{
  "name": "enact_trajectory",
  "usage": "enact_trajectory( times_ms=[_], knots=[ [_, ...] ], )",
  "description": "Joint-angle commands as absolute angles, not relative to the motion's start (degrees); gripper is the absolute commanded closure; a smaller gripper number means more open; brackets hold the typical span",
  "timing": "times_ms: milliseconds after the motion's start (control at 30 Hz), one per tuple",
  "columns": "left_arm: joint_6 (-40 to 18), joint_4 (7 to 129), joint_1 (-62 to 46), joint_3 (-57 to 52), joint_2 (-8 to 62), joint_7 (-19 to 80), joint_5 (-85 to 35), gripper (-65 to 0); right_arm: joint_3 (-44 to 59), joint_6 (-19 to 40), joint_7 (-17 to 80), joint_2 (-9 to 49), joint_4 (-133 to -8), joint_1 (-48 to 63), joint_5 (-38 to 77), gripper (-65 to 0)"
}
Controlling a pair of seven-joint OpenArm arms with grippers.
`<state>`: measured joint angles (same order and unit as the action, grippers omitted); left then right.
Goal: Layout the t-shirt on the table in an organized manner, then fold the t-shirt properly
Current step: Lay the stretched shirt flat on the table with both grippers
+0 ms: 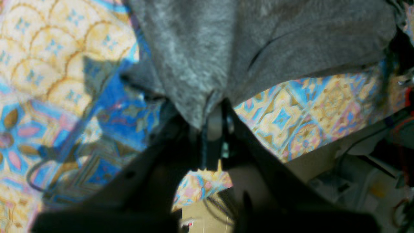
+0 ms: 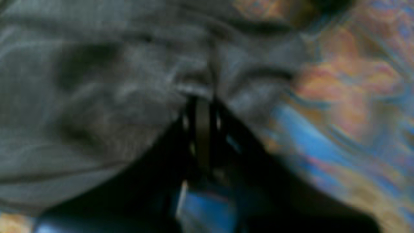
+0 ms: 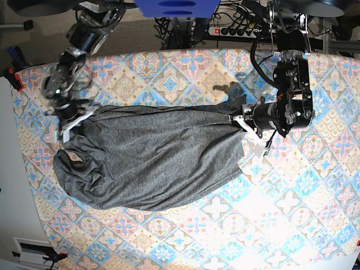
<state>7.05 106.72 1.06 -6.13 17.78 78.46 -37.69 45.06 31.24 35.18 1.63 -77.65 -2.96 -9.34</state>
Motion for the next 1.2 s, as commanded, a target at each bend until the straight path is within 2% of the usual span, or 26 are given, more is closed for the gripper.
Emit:
enact_trajectory(
  times_ms=[0, 233, 367, 600, 700, 1167],
  knots=[
    [7.0, 107.6, 1.0, -6.4, 18.1, 78.1, -38.4, 0.0, 46.5, 31.3, 34.4, 2.2, -78.6, -2.3, -8.6, 0.0],
    [7.0, 109.3, -3.6, -6.5, 18.2, 78.5, -38.3, 0.0, 56.7, 31.6, 34.4, 2.2, -79.3, 0.9, -8.6, 0.0],
    [7.0, 112.3, -7.4, -6.3, 20.2, 78.5, -38.4, 0.0, 61.6, 31.6, 34.4, 2.2, -84.8, 1.5, -8.6, 0.0],
    [6.9, 112.1, -11.7, -6.3, 20.6, 78.5, -37.8, 0.0, 64.4, 31.7, 33.9, -2.3, -89.9, 4.0, -8.5, 0.0],
    [6.9, 112.1, -13.1, -6.2, 23.2, 78.2, -38.0, 0.0, 70.0, 31.6, 34.9, -4.0, -89.9, 3.5, -6.0, 0.0],
    [6.9, 110.4, -14.5, -6.1, 25.2, 78.2, -37.7, 0.0, 71.2, 31.6, 35.0, -4.3, -89.4, 3.2, -6.0, 0.0]
  ],
)
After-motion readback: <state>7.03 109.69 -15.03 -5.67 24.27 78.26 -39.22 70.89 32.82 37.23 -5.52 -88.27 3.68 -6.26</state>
